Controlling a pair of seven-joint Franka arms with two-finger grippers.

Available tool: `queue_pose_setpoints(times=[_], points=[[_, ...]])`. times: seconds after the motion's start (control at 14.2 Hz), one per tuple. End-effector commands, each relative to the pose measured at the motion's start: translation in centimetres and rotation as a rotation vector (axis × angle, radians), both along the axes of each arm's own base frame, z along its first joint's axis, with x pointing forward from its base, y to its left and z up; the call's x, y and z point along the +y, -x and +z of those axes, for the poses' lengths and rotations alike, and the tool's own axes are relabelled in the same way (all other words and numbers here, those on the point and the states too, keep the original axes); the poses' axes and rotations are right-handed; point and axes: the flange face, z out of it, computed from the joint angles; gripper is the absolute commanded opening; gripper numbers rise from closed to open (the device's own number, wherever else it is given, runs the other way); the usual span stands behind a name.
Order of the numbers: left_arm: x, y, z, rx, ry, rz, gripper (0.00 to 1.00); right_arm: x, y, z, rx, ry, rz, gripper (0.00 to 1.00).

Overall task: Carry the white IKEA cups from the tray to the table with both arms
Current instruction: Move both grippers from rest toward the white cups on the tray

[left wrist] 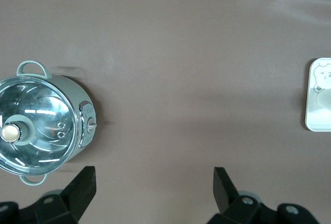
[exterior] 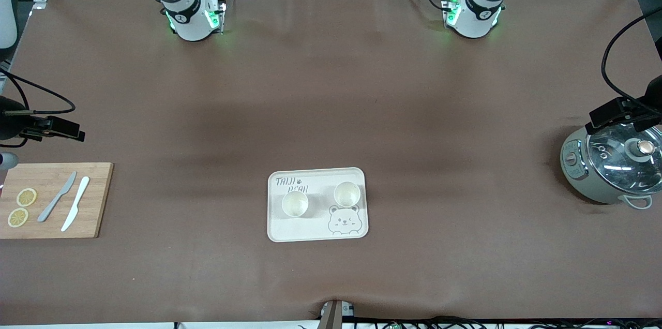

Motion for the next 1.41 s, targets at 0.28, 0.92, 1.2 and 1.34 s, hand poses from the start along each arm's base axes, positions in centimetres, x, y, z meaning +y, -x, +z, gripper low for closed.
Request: queue_pose_setpoints(times=[0.28,0.92,1.2,1.34], points=[[0.1,0.0,0.2,0.008,-0.02,-0.007,1.0,0.3,0.8,0.5,-0.011,0.011,0.009,1.0],[-1.3,-0.9,-5.2,0.106,-0.012,-0.015,1.0,5.3,-0.3,1.5,-0.052,-0.069,0.014,1.0],[-3.9,-3.1,-9.3,0.125,0.06,0.066,1.0,12.2,-2.2,1.1,-0.078,-0.07,-0.043,1.0],[-6.2,-4.1,-11.2,0.124,0.067,0.101,1.0,14.7,-3.3,0.7,-0.107,-0.075,-0.054,1.0]])
